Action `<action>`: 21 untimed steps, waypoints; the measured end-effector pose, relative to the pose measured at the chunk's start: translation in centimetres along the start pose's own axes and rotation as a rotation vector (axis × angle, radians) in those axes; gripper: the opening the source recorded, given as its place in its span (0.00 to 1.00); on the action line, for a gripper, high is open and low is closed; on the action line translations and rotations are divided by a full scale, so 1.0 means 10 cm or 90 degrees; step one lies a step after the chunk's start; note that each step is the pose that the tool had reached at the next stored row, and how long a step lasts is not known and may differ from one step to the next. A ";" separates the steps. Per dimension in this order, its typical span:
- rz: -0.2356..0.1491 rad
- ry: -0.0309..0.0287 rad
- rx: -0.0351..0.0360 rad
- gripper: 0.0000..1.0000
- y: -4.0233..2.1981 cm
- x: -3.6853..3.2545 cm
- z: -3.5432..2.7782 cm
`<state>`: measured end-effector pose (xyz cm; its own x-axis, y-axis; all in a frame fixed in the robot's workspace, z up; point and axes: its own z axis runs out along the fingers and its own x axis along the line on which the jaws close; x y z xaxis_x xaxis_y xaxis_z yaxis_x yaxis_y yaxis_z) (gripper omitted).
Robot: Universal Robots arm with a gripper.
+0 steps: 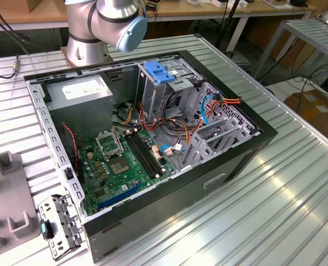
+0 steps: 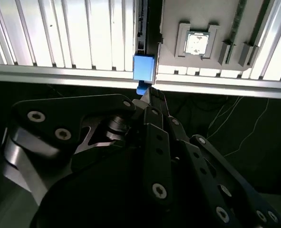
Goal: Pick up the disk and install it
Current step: 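Pick up the disk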
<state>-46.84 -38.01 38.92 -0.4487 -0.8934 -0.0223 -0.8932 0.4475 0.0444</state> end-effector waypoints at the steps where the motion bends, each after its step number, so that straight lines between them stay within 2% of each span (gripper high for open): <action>1: -0.009 0.0004 -0.0002 0.11 0.000 -0.001 0.000; 9: -0.056 0.0039 0.0007 0.11 -0.021 -0.018 0.010; 13: -0.089 0.0066 0.0020 0.11 -0.030 -0.022 0.026; 16: -0.113 0.0085 0.0075 0.16 -0.037 -0.024 0.045; 20: -0.127 0.0051 0.0231 0.42 -0.036 -0.031 0.071; 21: -0.141 0.0053 0.0234 0.42 -0.036 -0.031 0.100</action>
<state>-46.40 -37.86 37.91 -0.2416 -0.9702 -0.0192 -0.9704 0.2416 0.0029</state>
